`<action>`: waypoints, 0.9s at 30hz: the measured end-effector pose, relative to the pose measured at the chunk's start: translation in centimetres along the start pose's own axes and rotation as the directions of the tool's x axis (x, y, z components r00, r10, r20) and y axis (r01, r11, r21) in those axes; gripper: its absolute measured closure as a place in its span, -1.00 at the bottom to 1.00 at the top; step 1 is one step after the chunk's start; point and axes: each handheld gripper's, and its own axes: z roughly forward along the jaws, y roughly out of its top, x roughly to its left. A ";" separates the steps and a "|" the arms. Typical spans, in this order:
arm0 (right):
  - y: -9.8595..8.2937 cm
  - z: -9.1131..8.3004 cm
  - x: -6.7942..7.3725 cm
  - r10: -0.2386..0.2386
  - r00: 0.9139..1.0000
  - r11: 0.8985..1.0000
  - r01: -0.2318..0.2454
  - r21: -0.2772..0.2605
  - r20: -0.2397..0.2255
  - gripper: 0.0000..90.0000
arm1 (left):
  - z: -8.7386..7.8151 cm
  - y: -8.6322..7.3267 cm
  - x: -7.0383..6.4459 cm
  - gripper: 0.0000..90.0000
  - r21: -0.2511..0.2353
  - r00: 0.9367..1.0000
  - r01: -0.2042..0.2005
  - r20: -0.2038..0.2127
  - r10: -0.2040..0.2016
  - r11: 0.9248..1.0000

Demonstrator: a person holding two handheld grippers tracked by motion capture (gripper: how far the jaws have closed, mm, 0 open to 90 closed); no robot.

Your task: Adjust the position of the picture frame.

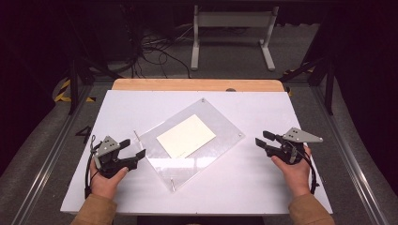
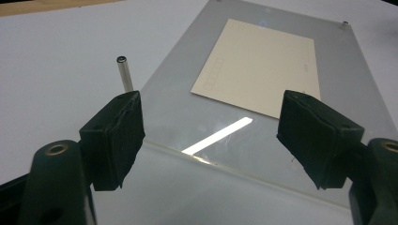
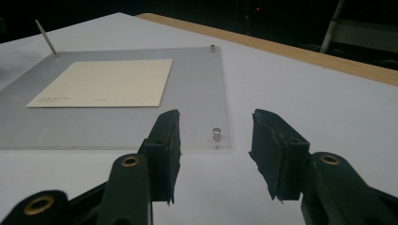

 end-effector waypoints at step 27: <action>5.5 5.1 -0.3 -0.055 0.996 0.972 0.070 0.223 -0.072 0.17 | -1.2 -0.4 0.4 -0.50 0.006 0.999 0.025 -0.021 -0.025 1.000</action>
